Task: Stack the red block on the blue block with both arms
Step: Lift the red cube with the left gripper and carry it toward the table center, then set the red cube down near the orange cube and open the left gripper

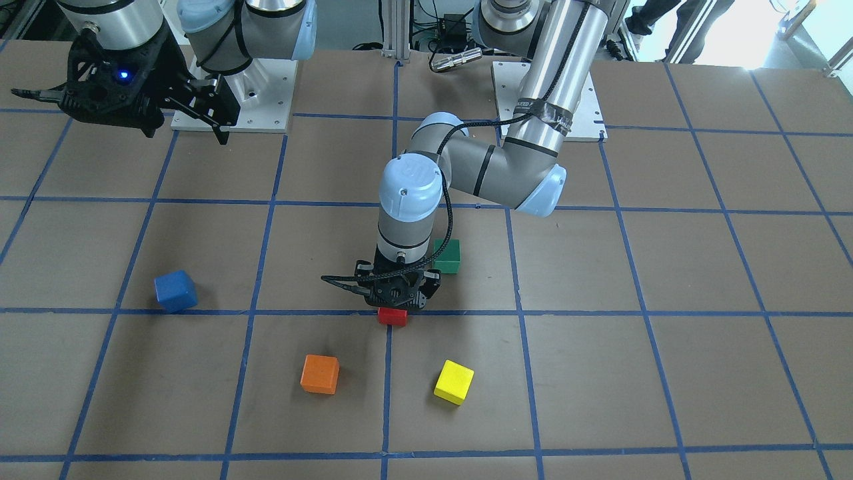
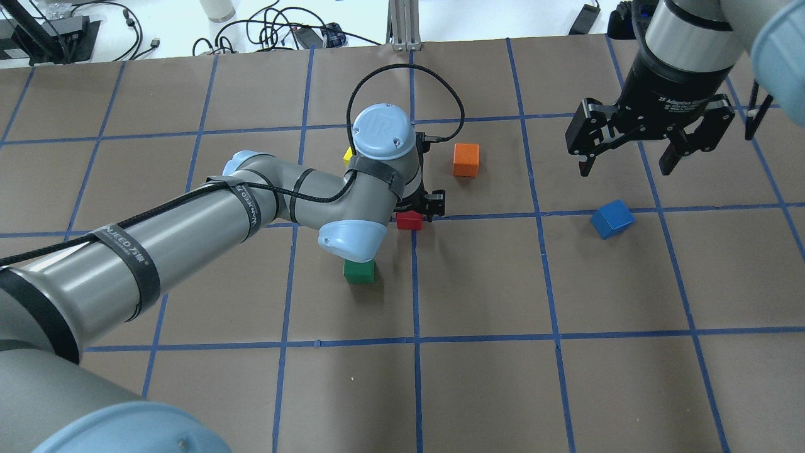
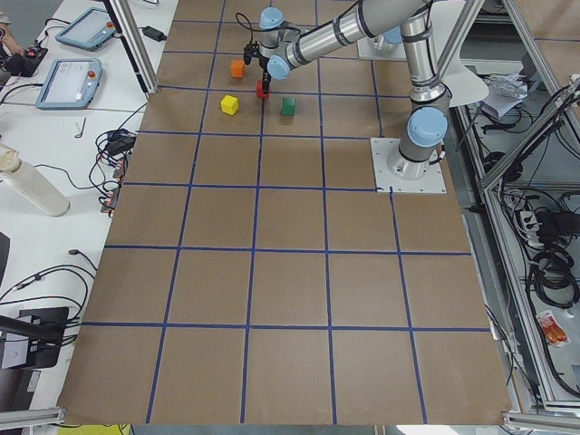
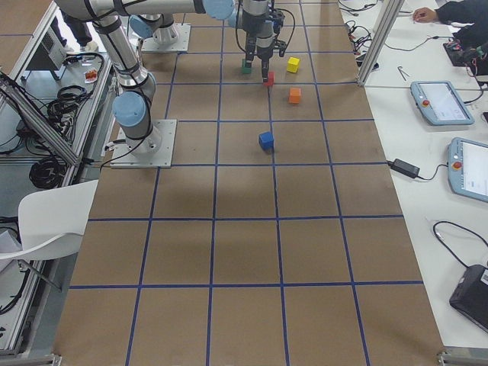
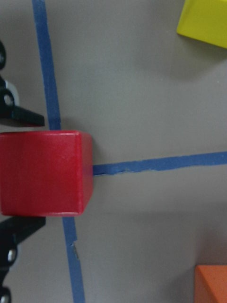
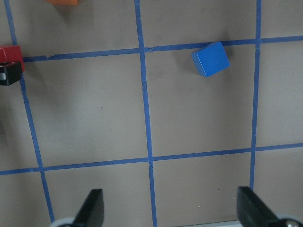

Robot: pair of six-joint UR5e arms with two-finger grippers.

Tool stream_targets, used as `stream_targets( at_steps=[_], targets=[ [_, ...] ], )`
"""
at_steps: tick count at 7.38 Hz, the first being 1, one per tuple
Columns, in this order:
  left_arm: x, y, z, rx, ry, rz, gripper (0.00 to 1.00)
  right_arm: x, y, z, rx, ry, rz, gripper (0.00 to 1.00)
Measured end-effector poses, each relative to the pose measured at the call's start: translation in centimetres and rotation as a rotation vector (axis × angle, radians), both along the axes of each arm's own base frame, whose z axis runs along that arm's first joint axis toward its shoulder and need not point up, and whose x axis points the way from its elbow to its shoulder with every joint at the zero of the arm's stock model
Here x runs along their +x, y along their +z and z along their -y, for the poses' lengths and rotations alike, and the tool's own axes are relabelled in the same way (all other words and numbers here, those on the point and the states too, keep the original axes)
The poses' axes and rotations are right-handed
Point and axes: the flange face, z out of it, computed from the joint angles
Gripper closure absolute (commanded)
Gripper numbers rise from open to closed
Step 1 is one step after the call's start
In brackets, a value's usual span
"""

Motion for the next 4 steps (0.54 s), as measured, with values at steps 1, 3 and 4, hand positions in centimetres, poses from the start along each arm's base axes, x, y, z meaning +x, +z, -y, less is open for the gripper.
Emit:
stream_targets(
  at_steps=[1, 3, 4],
  targets=[
    [0.5, 1.2, 0.1, 0.0, 0.0, -0.002, 0.0, 0.1, 0.0, 0.0, 0.001, 0.009, -0.001, 0.0],
    [4.5, 5.6, 0.8, 0.012, 0.012, 0.005, 0.0, 0.2, -0.1, 0.2, -0.007, 0.005, -0.001, 0.0],
    [7.8, 9.0, 1.0, 0.042, 0.0, 0.021, 0.0, 0.2, -0.6, 0.5, 0.001, -0.001, 0.006, 0.0]
  ],
)
